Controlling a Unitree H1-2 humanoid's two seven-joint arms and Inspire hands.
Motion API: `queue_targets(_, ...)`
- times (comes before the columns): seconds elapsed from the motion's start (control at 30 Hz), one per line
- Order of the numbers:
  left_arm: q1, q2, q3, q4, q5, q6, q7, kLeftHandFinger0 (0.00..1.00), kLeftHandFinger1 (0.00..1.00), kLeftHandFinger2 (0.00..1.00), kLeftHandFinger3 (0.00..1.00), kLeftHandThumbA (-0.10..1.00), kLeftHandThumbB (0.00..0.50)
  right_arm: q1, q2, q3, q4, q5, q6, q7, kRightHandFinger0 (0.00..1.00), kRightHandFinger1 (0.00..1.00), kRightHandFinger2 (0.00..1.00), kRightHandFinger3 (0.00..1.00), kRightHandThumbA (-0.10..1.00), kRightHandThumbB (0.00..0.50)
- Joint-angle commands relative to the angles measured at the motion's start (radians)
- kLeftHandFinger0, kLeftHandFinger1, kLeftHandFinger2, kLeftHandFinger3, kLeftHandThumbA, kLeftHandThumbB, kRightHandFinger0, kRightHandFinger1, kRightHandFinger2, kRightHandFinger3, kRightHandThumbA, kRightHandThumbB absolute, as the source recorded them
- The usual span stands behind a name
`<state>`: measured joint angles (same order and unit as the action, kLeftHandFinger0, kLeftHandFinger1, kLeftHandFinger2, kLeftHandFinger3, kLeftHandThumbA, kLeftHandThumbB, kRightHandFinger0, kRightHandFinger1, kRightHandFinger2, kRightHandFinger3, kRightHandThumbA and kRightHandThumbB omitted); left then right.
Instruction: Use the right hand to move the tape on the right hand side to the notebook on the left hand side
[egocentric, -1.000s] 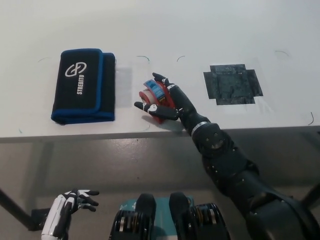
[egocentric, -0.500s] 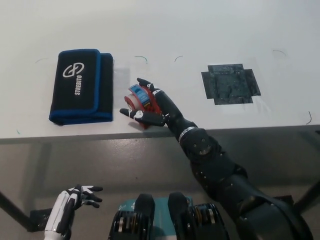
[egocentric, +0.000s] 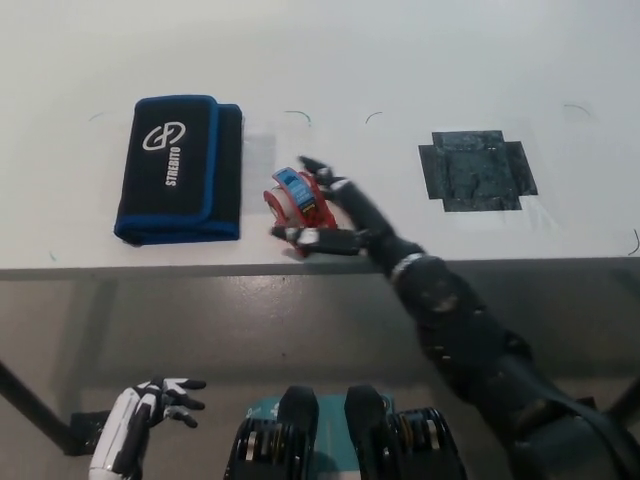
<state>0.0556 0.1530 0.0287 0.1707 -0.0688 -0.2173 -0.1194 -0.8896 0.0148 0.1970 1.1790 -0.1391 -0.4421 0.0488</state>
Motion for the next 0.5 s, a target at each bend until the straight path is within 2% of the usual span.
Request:
queue_targets(0.0,0.024,0.015,0.001,-0.025,0.009,-0.018,-0.006,0.44,0.49,0.59,0.87,0.96,0.337,0.060,-0.115,-0.007,-0.050,-0.009,-0.028,0.023,1.00,1.00,1.00,1.00,0.93,0.310)
queue_targets(0.03,0.026,0.014,0.001,-0.026,0.008,-0.019,-0.006,0.44,0.49,0.59,0.87,0.95,0.324,0.070,-0.129,-0.011,-0.056,-0.008,-0.028,0.023,1.00,1.00,1.00,1.00,0.91,0.288)
queue_targets(0.07,0.032,0.013,0.000,-0.025,0.006,-0.021,-0.008,0.43,0.49,0.59,0.87,0.95,0.324,0.086,-0.144,-0.015,-0.069,-0.006,-0.028,0.024,1.00,1.00,1.00,1.00,0.90,0.287)
queue_targets(0.1,0.038,0.011,-0.001,-0.020,0.003,-0.023,-0.010,0.43,0.49,0.60,0.87,0.96,0.338,0.132,-0.179,-0.022,-0.132,-0.001,-0.028,0.026,1.00,1.00,1.00,1.00,0.91,0.270)
queue_targets(0.17,0.045,0.005,-0.001,-0.018,-0.002,-0.020,-0.010,0.43,0.49,0.60,0.87,0.95,0.335,0.177,-0.217,-0.030,-0.205,0.000,-0.028,0.034,1.00,1.00,1.00,1.00,0.91,0.285)
queue_targets(0.23,0.043,0.000,0.001,-0.002,0.002,-0.033,-0.004,0.41,0.48,0.59,0.86,0.94,0.328,0.232,-0.247,-0.044,-0.330,0.017,0.017,0.057,1.00,1.00,1.00,1.00,0.90,0.285)
queue_targets(0.27,0.041,-0.002,0.002,0.004,0.003,-0.032,-0.001,0.42,0.48,0.59,0.86,0.93,0.340,0.262,-0.261,-0.052,-0.398,0.025,0.035,0.064,1.00,1.00,1.00,1.00,0.88,0.264)
queue_targets(0.33,0.037,-0.006,0.005,0.009,0.000,-0.031,0.003,0.42,0.48,0.57,0.84,0.90,0.335,0.341,-0.286,-0.074,-0.556,0.051,0.072,0.078,1.00,1.00,1.00,1.00,0.85,0.236)
queue_targets(0.4,0.038,-0.007,0.007,0.006,0.001,-0.023,0.006,0.42,0.48,0.57,0.85,0.90,0.326,0.399,-0.299,-0.080,-0.663,0.053,0.098,0.083,1.00,1.00,1.00,1.00,0.84,0.226)
queue_targets(0.43,0.038,-0.007,0.010,0.013,-0.008,-0.031,0.001,0.41,0.47,0.56,0.85,0.89,0.320,0.447,-0.305,-0.079,-0.741,0.046,0.117,0.085,1.00,1.00,1.00,1.00,0.82,0.194)
queue_targets(0.47,0.038,-0.007,0.010,0.012,-0.006,-0.030,0.003,0.41,0.47,0.56,0.85,0.91,0.317,0.480,-0.311,-0.079,-0.790,0.041,0.115,0.085,1.00,1.00,1.00,1.00,0.83,0.214)
